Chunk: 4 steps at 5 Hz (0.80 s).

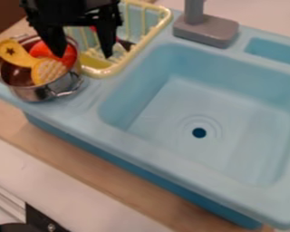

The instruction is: Move the pot into the left side of sink

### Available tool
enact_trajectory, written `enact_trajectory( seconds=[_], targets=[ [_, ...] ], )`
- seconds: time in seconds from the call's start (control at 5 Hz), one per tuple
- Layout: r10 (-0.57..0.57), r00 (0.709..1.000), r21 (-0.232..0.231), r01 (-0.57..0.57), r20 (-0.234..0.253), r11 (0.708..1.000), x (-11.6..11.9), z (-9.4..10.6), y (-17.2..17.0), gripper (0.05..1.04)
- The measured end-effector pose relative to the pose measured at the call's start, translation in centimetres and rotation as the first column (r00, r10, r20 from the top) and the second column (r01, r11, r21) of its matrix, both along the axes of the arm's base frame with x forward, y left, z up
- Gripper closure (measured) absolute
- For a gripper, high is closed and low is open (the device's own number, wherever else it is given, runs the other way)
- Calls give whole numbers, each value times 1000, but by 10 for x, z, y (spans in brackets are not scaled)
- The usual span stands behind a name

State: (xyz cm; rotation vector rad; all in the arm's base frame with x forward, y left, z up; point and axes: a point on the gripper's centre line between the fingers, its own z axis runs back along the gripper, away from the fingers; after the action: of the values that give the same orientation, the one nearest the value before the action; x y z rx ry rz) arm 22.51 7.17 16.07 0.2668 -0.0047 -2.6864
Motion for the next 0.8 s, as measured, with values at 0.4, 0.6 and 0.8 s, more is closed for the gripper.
enact_trajectory(
  seconds=[0.4,0.6,0.8],
  targets=[
    [-1,999,3,1,-32,1000,5,-10,-3,87],
    [-5,999,16,6,-50,1000,6,-19,-5,87],
    [-14,999,-5,13,-39,1000,10,-24,-8,87]
  ],
)
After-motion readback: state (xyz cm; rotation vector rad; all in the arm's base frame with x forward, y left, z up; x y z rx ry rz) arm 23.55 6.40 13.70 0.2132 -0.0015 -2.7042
